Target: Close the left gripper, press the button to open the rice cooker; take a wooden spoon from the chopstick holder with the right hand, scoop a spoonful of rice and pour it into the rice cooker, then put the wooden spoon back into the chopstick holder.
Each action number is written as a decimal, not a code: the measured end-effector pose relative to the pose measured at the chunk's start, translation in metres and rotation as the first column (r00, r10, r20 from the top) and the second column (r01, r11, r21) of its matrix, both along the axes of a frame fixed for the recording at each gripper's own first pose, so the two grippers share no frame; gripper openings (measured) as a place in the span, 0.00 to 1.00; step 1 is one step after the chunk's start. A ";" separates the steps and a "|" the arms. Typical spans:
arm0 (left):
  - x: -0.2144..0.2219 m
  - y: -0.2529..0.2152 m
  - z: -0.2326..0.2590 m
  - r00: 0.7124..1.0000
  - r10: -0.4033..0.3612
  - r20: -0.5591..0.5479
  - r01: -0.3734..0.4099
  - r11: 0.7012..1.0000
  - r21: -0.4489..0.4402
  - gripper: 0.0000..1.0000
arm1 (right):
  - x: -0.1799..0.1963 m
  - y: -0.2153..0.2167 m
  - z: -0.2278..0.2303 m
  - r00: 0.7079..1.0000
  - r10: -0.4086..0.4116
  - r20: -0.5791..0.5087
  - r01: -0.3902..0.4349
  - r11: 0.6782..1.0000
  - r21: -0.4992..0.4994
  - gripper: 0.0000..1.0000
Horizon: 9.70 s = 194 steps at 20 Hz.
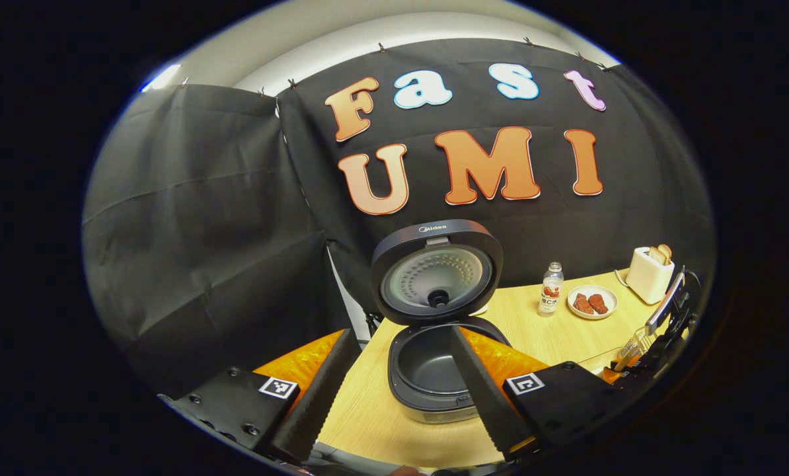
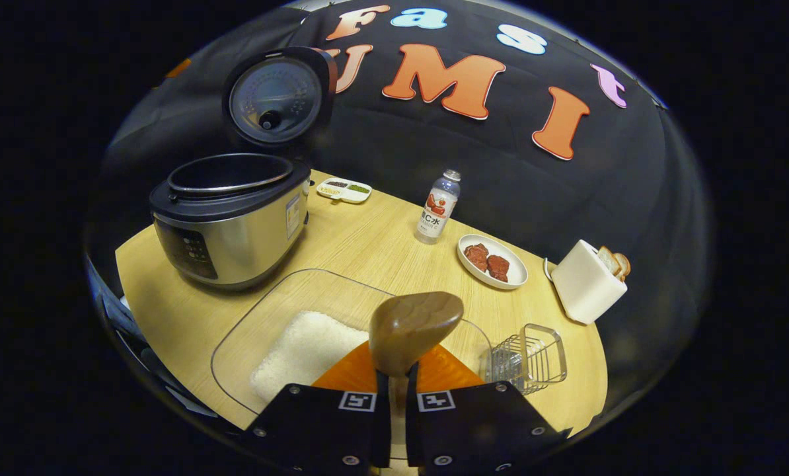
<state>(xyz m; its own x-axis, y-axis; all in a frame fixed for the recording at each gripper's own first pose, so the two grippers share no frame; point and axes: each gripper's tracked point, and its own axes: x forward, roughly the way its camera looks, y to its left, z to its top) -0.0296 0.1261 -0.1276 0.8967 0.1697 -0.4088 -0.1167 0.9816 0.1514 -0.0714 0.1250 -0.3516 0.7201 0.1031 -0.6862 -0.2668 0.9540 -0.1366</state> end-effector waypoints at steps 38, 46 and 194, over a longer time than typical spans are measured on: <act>0.006 0.019 -0.011 0.998 -0.047 -0.041 0.047 0.999 0.010 0.99 | 0.023 0.021 -0.010 0.819 -0.322 -0.476 0.570 0.552 0.608 0.08; 0.006 0.006 -0.009 0.997 -0.052 -0.050 0.051 0.999 -0.006 0.96 | 0.017 0.017 -0.018 0.756 -0.291 -0.586 0.654 0.351 0.670 0.08; -0.027 -0.006 -0.016 0.998 0.027 0.057 -0.025 0.999 -0.028 1.00 | 0.171 -0.063 0.150 0.995 -0.063 0.079 0.025 0.909 0.416 0.08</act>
